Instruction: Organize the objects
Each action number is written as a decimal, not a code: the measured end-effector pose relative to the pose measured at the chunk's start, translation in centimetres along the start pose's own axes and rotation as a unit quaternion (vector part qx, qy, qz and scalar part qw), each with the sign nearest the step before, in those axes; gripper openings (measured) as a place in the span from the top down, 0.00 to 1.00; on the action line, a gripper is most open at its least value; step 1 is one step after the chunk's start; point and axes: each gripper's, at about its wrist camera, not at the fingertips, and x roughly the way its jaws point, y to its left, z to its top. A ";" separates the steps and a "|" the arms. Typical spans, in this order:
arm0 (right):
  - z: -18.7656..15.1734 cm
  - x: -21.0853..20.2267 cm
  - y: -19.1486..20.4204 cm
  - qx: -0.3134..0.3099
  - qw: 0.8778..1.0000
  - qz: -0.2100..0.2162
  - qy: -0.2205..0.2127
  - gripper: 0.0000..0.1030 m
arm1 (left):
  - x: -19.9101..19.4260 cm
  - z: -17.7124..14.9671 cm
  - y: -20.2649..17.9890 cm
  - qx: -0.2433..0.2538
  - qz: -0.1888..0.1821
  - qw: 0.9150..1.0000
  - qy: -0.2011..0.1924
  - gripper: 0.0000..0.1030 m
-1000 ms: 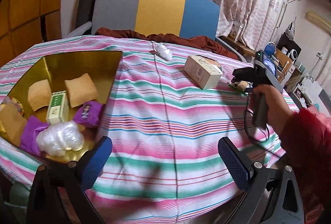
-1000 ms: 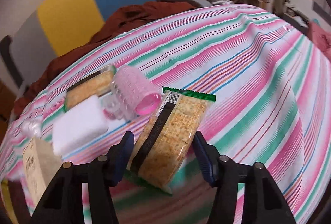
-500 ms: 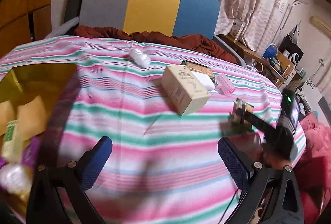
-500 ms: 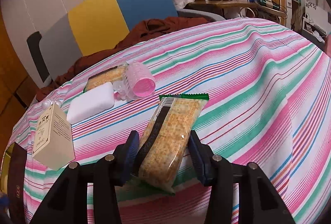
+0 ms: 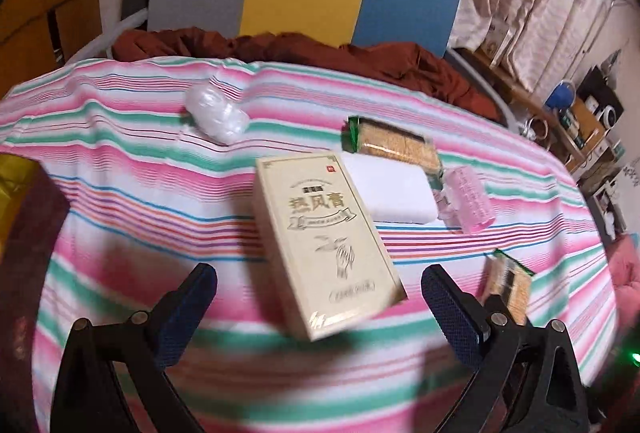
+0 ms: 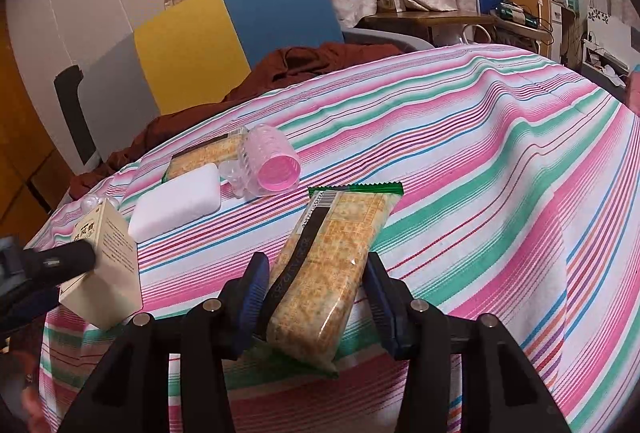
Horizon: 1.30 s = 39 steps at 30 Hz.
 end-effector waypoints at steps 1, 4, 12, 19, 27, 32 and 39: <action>0.0 0.0 0.0 0.000 1.000 0.000 -0.001 0.53 | 0.4 0.0 -0.1 0.006 0.008 1.000 -0.004 0.04; 0.0 0.0 0.0 0.000 1.000 0.000 -0.002 0.53 | 1.4 -0.5 -0.1 0.040 0.020 0.999 -0.016 0.31; -0.1 -0.1 0.0 0.000 1.000 0.001 -0.005 0.53 | 1.3 -1.9 3.9 0.057 0.026 0.997 -0.042 0.49; -0.2 -0.3 0.5 -0.016 1.000 -0.006 -0.008 0.54 | -0.3 -3.4 6.7 0.039 0.012 0.997 -0.062 0.49; -0.8 -1.4 3.7 -0.101 0.994 0.001 -0.028 0.69 | -2.1 -5.8 6.8 0.051 -0.001 0.996 -0.073 0.49; -1.4 -1.8 5.1 -0.135 0.990 0.008 -0.029 0.72 | -3.0 -6.5 8.2 0.032 -0.013 0.996 -0.078 0.49; -1.1 -1.5 3.9 -0.095 0.995 0.034 0.009 0.64 | -3.8 -7.5 9.2 0.031 -0.026 0.996 -0.081 0.49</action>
